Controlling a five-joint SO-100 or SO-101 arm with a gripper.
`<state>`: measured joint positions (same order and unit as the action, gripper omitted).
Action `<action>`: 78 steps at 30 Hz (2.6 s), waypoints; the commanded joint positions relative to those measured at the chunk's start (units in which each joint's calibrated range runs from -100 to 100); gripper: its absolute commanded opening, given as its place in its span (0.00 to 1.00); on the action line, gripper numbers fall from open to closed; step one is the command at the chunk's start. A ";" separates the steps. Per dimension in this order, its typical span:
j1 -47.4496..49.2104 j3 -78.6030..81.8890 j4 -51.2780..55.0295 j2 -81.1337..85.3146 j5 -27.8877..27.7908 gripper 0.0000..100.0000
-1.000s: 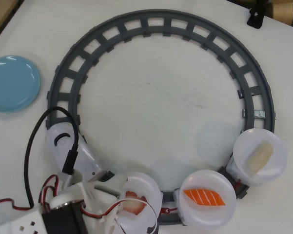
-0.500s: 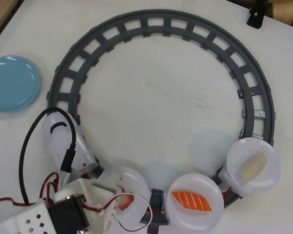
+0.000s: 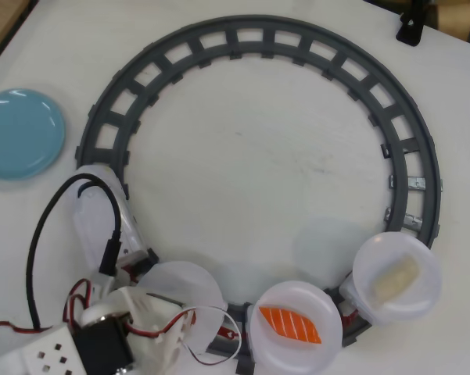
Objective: Pick up the sushi from the Shinkansen and put it on the blue dish
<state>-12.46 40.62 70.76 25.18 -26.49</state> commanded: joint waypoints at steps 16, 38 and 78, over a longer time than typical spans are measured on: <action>9.82 -3.74 -0.48 -0.17 5.31 0.14; 21.18 -19.70 7.50 -0.09 9.59 0.08; 68.89 -73.44 5.38 -48.95 24.13 0.08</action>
<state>56.11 -25.62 75.80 -22.14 -2.79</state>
